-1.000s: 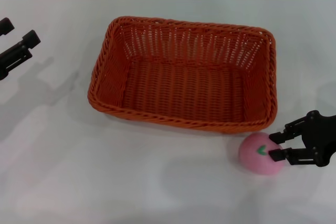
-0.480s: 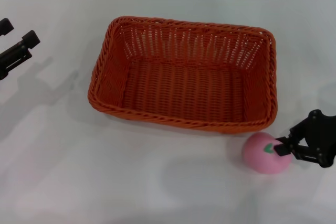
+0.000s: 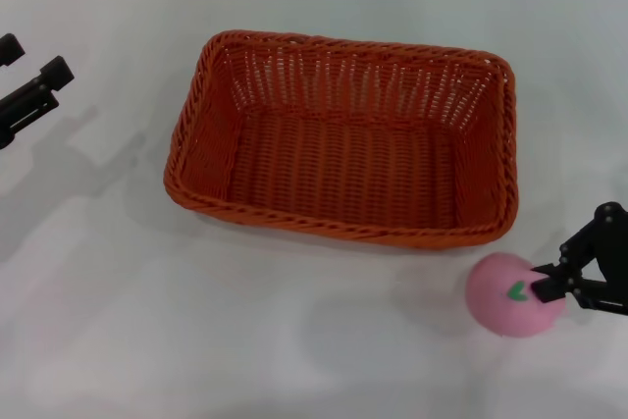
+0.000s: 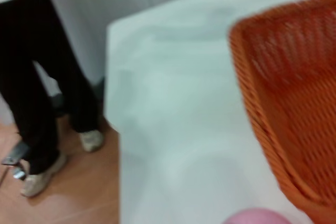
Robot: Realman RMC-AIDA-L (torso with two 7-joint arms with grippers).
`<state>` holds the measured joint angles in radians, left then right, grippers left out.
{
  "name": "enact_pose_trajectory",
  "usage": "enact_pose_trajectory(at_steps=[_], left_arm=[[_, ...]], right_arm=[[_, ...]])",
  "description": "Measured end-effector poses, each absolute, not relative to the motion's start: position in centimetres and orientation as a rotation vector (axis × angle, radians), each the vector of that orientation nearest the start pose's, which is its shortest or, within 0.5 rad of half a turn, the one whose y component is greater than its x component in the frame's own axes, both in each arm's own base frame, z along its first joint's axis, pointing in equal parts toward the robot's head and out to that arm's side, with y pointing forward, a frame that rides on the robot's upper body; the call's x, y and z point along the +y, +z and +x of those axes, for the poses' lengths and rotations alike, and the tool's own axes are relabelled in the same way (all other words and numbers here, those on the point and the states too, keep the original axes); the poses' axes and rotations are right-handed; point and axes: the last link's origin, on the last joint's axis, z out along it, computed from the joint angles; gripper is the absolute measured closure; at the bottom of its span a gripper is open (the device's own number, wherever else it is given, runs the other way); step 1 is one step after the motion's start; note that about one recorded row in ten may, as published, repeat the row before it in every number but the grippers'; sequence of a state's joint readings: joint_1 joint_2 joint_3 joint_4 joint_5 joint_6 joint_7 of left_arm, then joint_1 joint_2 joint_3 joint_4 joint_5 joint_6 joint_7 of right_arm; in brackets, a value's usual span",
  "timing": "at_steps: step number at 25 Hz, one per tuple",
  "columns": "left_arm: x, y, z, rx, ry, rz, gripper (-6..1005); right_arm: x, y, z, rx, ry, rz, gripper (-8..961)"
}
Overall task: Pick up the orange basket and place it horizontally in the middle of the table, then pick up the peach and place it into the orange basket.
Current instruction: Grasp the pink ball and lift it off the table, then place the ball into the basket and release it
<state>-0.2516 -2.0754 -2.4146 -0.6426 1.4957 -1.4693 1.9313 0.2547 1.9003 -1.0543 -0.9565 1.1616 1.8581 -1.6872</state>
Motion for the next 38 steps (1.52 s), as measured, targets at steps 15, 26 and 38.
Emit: enact_pose_trajectory(at_steps=[15,26,38], left_arm=[[28.9,4.2,-32.0,-0.686,-0.962,-2.176,180],[28.8,4.2,-32.0,-0.687,-0.975,-2.176,181],[28.7,3.9,-31.9,-0.674,-0.998,-2.169,181]], right_arm=[[24.9,4.8,24.0,0.139,0.556,-3.283,890],[29.1,4.5,22.2,0.139,0.649,-3.042,874],[32.3,1.1,25.0,0.332,0.55,-2.882,858]])
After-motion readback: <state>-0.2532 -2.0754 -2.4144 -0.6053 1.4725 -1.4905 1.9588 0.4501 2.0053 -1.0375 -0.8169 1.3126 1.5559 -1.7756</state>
